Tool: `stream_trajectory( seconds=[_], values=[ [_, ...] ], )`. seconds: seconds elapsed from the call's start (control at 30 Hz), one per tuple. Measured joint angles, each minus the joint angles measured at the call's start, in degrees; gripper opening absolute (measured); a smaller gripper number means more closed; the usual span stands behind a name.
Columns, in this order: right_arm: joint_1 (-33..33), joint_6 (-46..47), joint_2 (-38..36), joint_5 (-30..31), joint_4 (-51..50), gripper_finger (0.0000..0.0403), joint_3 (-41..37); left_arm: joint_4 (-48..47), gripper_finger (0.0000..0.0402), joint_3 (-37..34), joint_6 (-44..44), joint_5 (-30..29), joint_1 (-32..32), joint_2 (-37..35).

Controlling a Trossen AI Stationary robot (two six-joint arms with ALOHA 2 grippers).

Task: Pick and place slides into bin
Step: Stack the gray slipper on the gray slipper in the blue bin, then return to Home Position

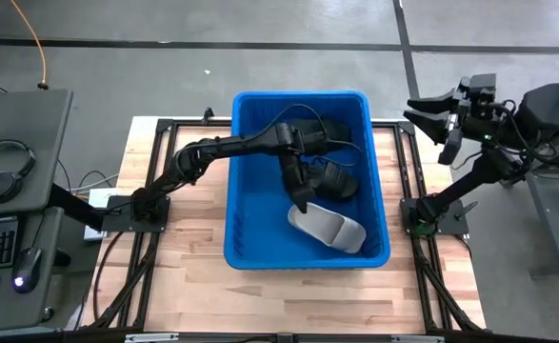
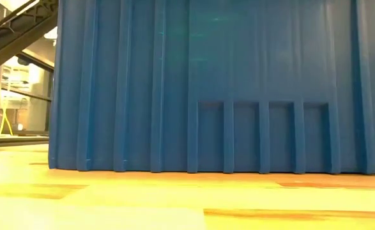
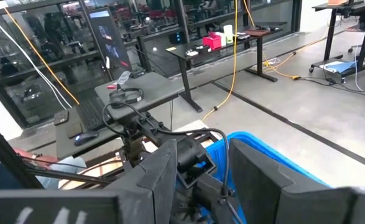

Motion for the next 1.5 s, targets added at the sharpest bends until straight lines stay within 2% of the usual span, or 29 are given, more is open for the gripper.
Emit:
stream_trajectory(
  seconds=[0.2,0.43,0.9,1.07,1.27,1.5],
  values=[
    [0.00,-0.08,0.30,-0.15,-0.01,0.0138,-0.02,-0.55,0.0041,0.02,-0.90,-4.06,-0.04,0.38],
    [0.00,-0.07,0.45,-0.80,0.00,0.0138,-0.02,-0.67,0.0071,0.02,-1.07,-6.51,0.00,0.38],
    [0.00,-0.08,0.73,-2.27,0.00,0.0138,-0.02,-2.57,0.0188,0.02,-2.43,-15.46,0.00,0.38],
    [0.00,-0.10,0.73,-2.25,0.02,0.0138,-0.02,-3.53,0.0217,0.02,-2.03,-20.11,0.00,0.38],
    [0.00,-0.10,0.73,-2.25,0.01,0.0138,-0.02,-3.39,0.0219,0.02,-1.99,-21.54,0.02,0.38],
    [0.02,-0.12,0.73,-2.23,0.02,0.0138,-0.02,-3.15,0.0214,0.02,-1.93,-25.87,0.00,0.38]
  ],
)
